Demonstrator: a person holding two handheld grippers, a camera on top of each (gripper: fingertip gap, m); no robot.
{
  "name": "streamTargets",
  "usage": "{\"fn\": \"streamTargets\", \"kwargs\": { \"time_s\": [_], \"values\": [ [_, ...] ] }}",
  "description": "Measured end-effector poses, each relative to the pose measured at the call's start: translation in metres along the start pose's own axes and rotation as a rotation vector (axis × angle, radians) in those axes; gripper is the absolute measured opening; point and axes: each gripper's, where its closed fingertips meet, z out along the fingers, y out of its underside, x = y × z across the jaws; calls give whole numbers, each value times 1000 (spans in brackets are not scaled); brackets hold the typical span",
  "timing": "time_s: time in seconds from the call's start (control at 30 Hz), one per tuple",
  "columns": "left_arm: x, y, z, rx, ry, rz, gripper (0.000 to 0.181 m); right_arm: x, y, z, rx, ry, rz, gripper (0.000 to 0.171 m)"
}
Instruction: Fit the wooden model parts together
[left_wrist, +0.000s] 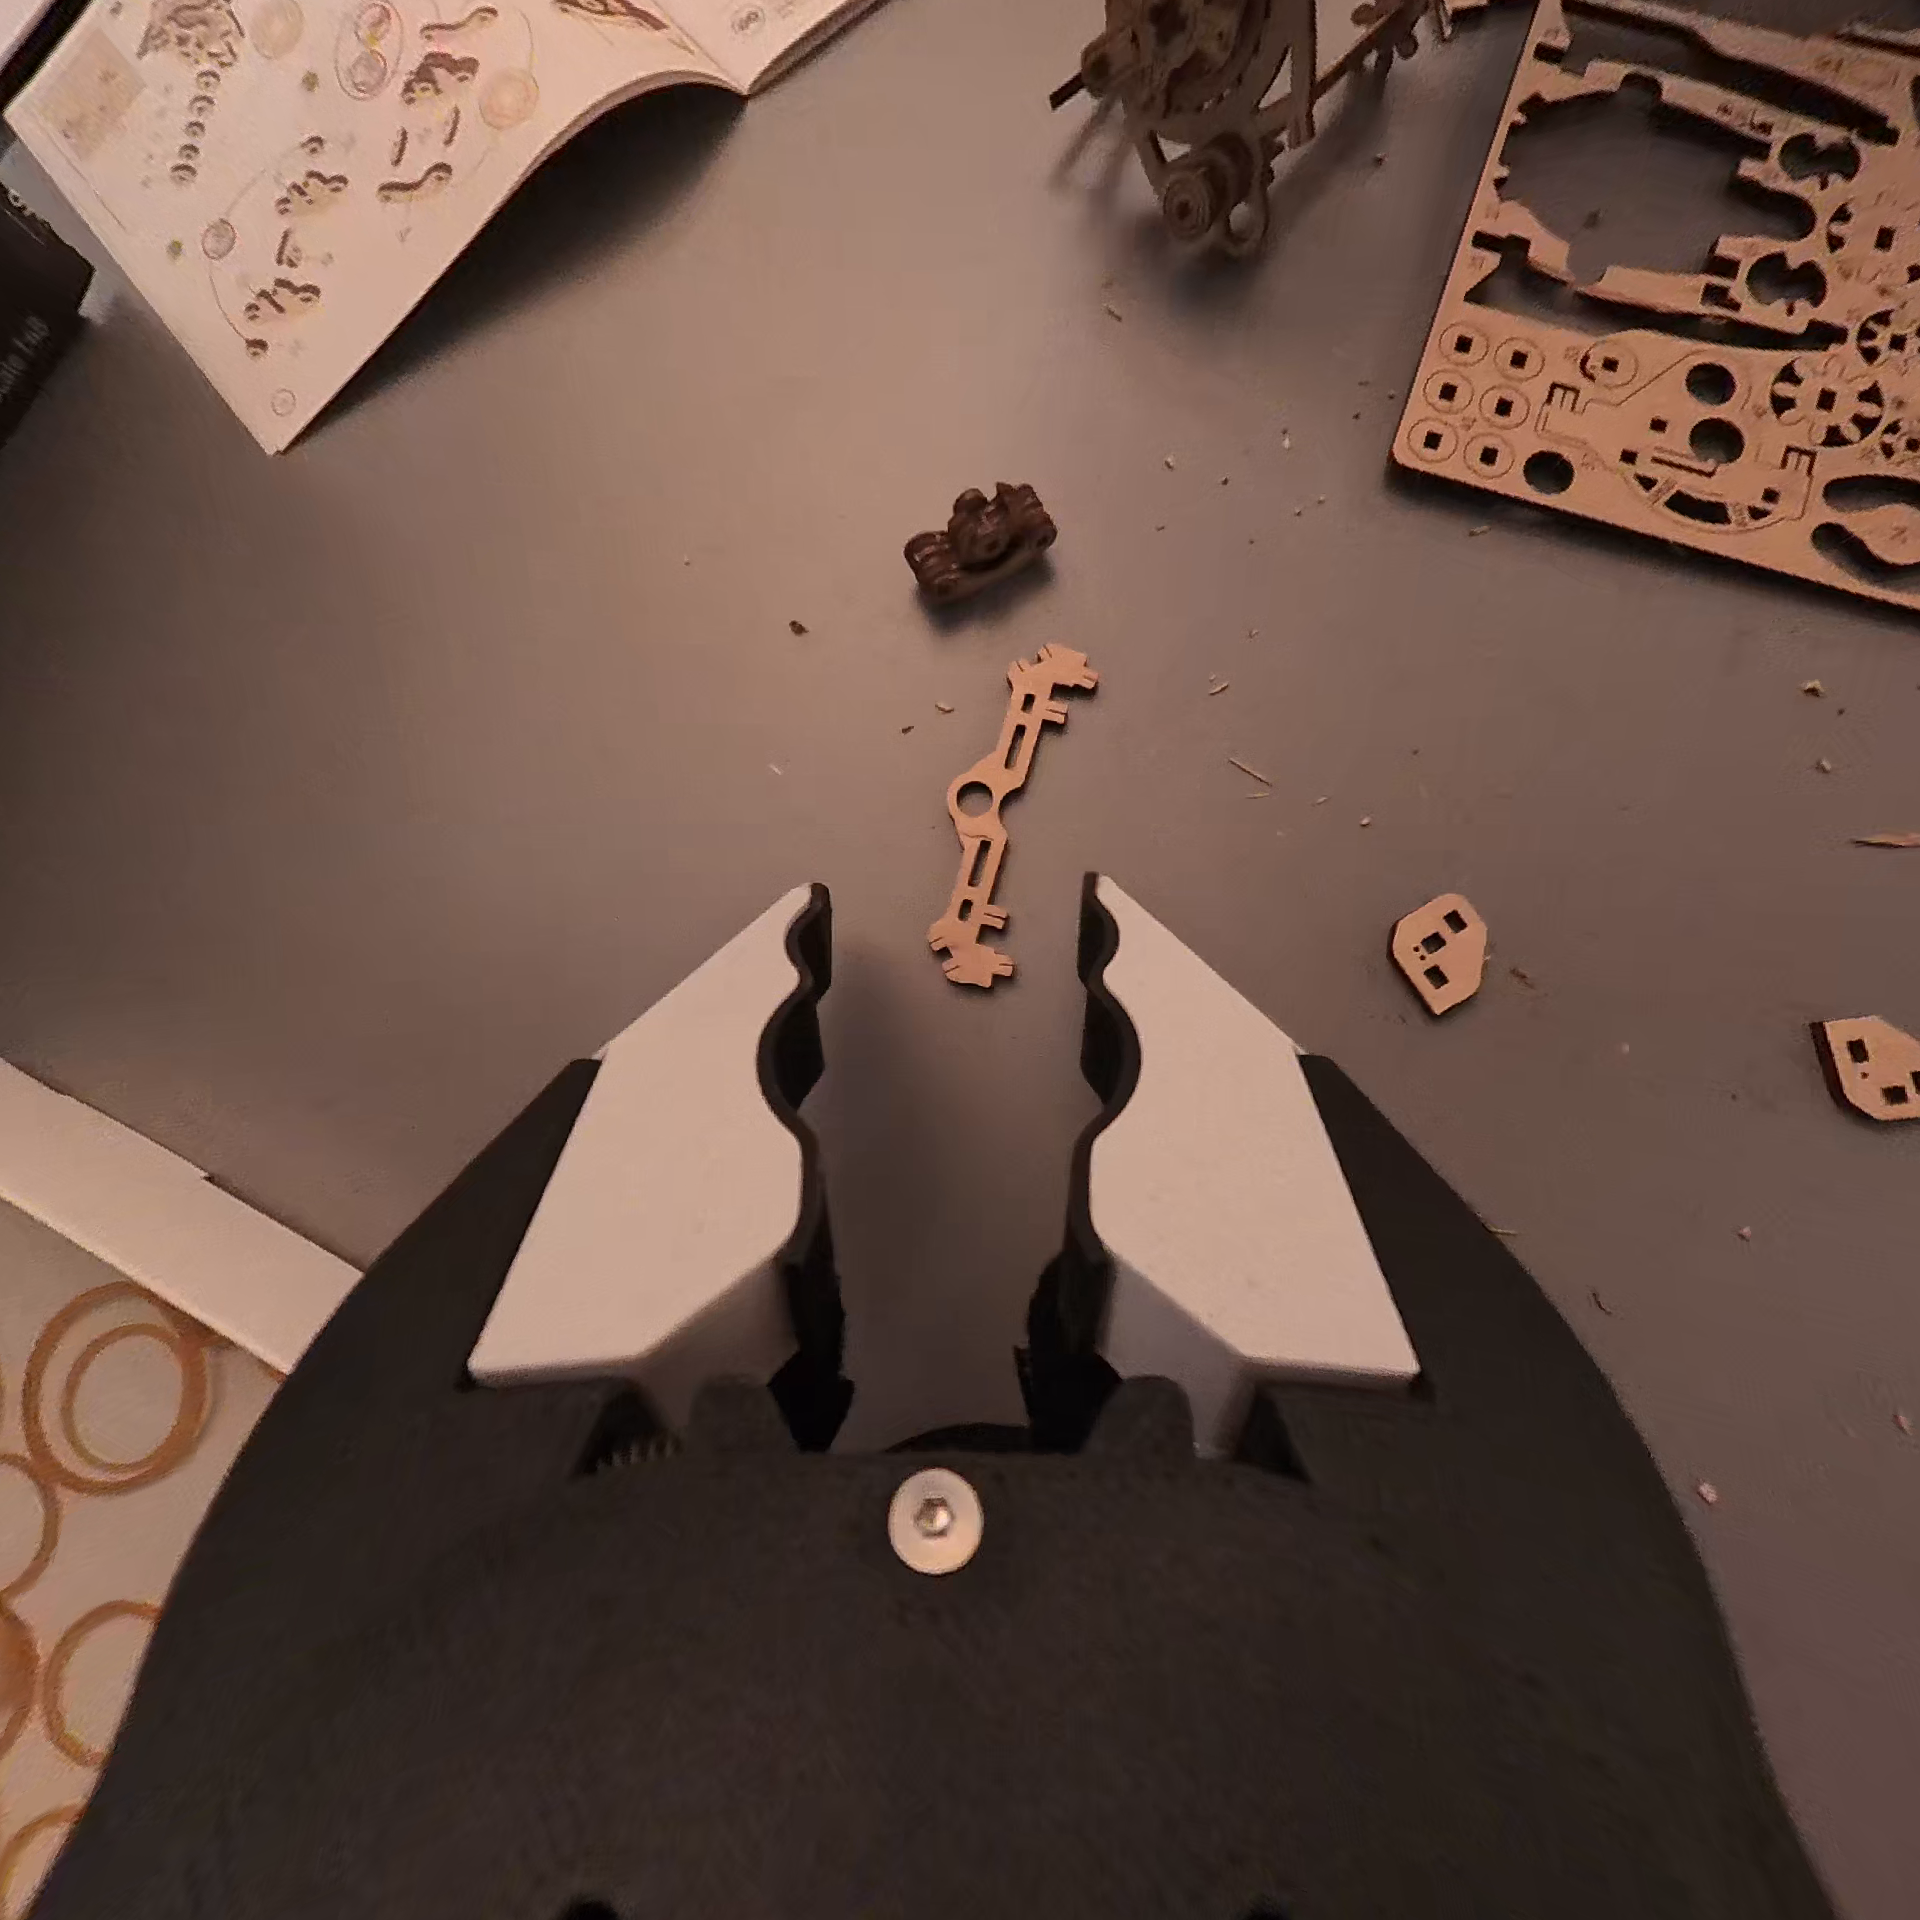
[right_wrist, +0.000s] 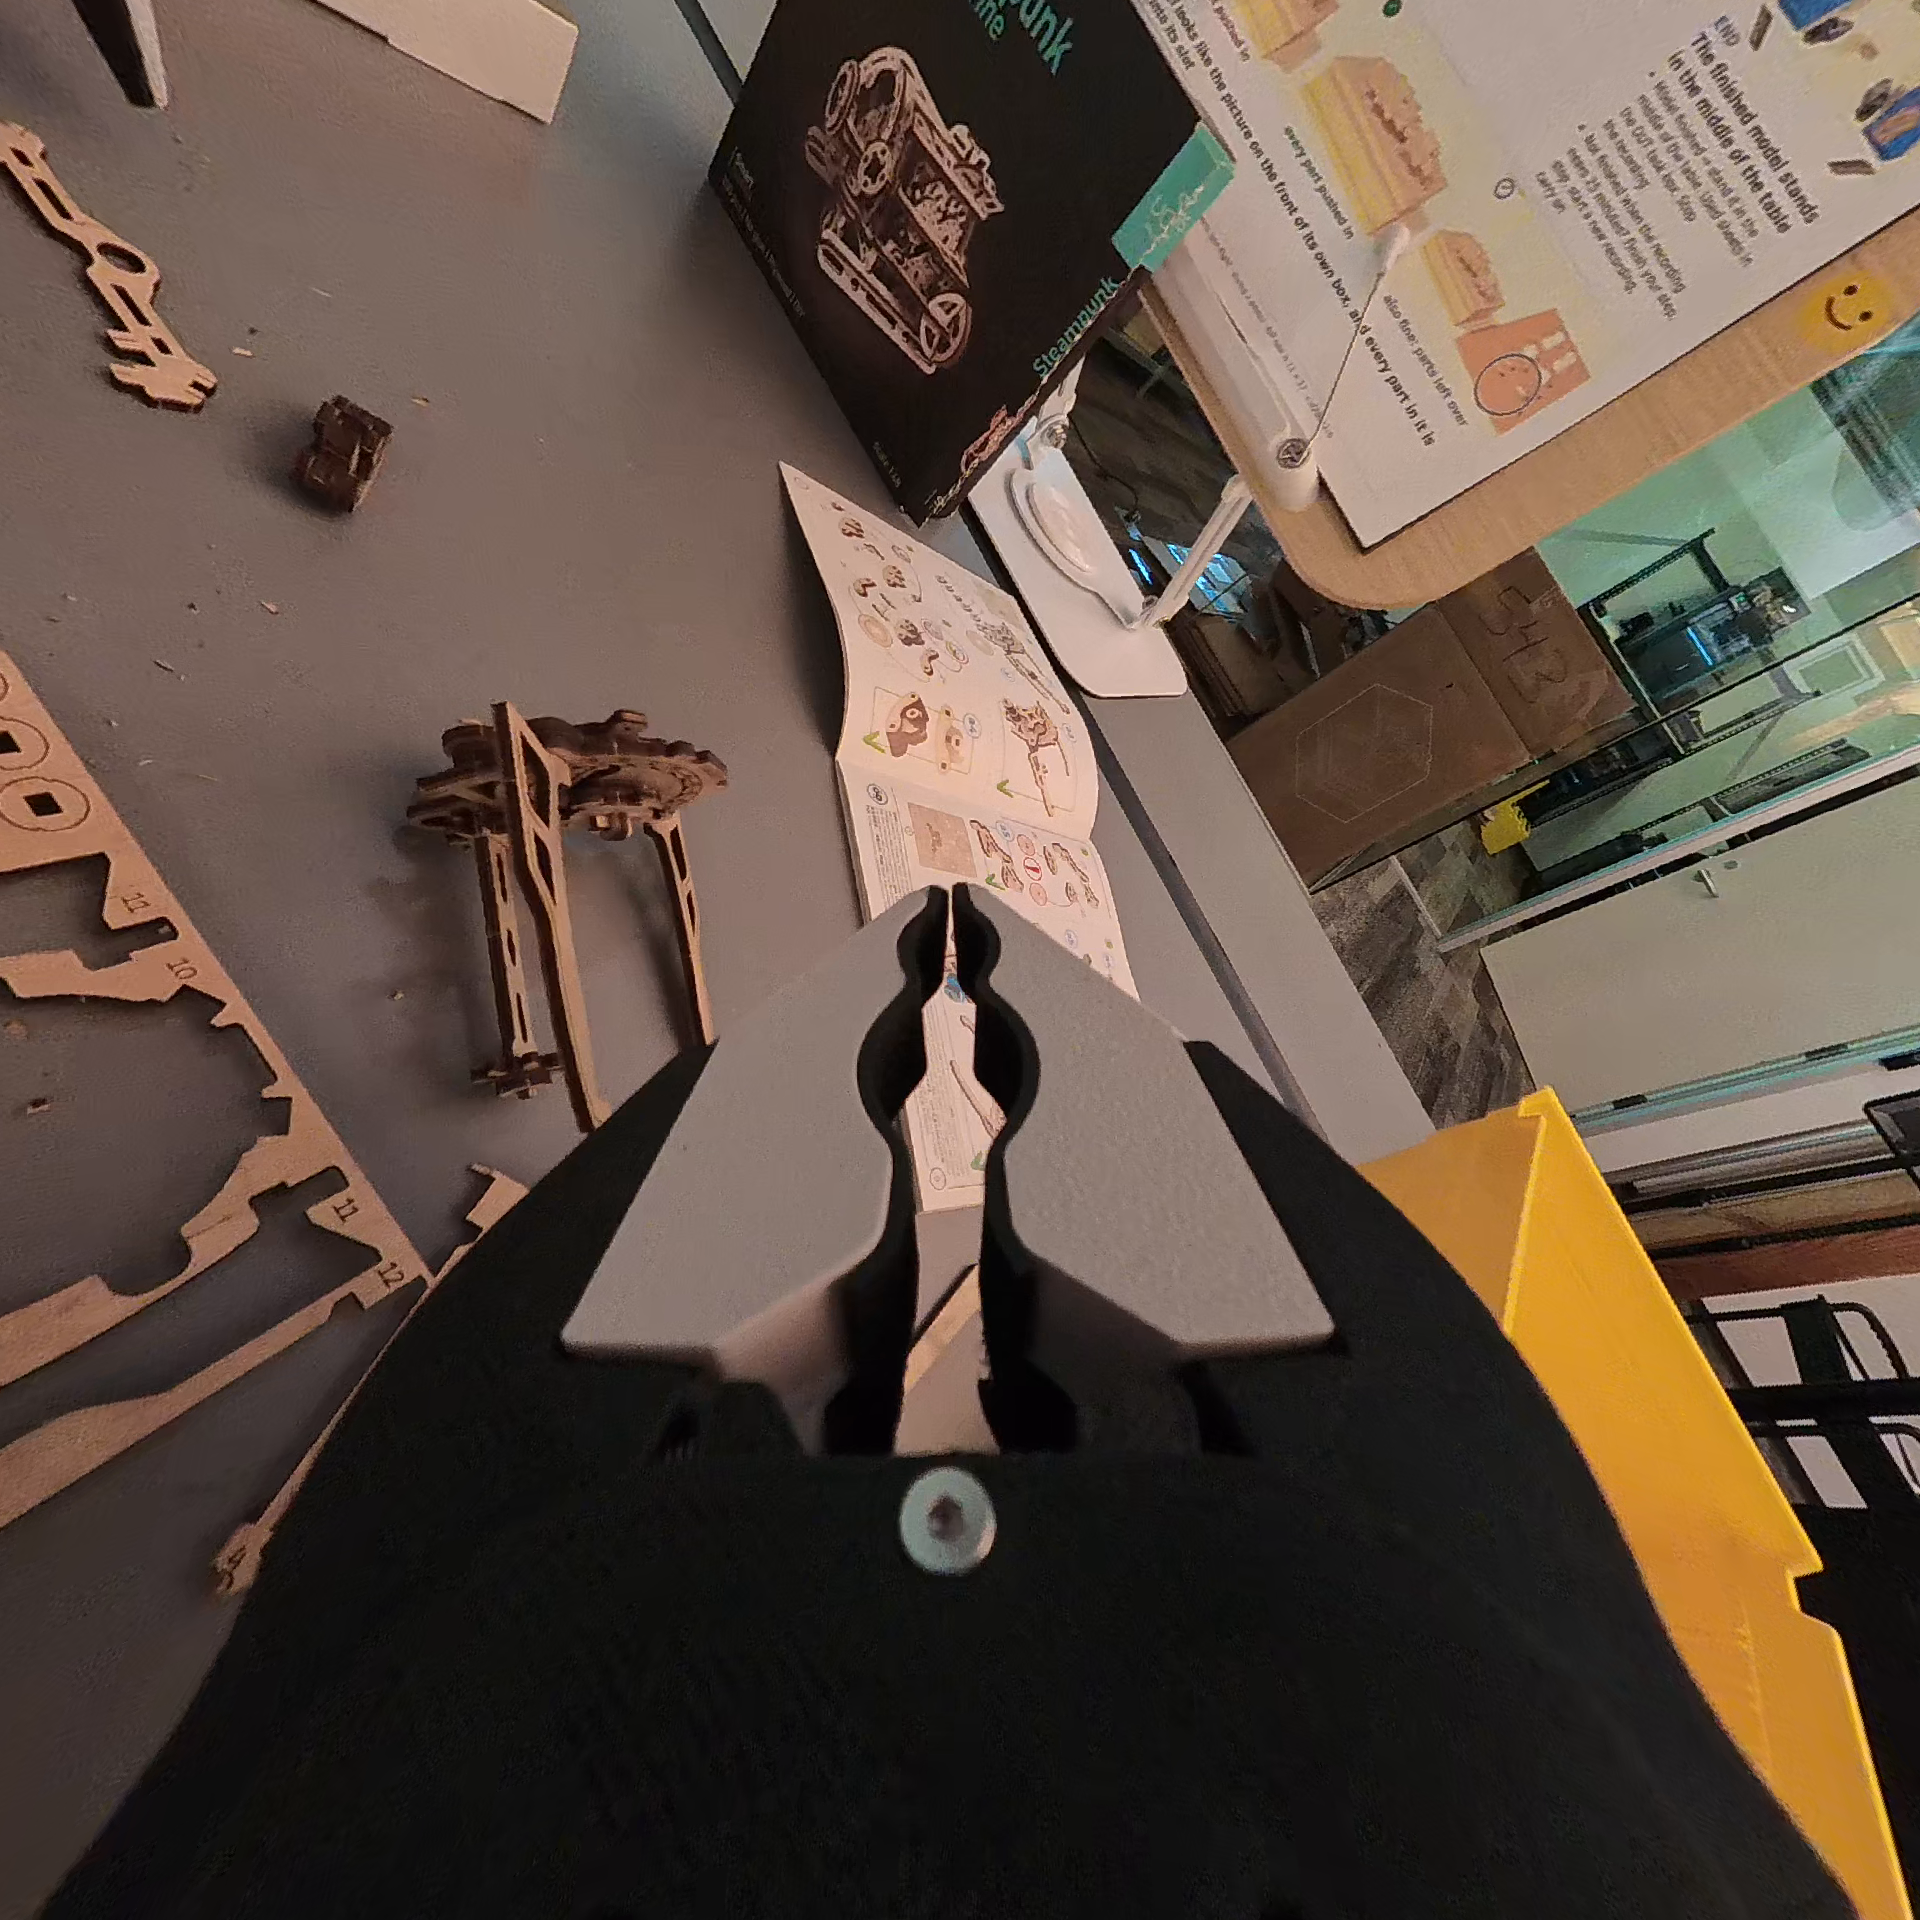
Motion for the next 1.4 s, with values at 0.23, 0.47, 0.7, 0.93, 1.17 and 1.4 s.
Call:
{"fn": "streamTargets", "kwargs": {
  "time_s": [0.23,0.47,0.7,0.93,1.17,1.4],
  "values": [
    [10,9,9,-59,31,50,30,1,4,1,-15,-1,-3,0],
    [9,8,10,-53,28,52,13,0,5,2,-17,-9,3,0],
    [12,5,8,-43,31,72,12,-3,5,2,-17,-15,-4,0],
    [9,-13,-3,47,-15,102,10,-5,6,4,-21,-25,-7,0],
    [13,-11,2,28,-17,140,10,-7,5,4,-20,-31,-9,0],
    [14,-18,0,56,-38,171,10,-8,5,4,-20,-35,-14,0]
  ]
}}
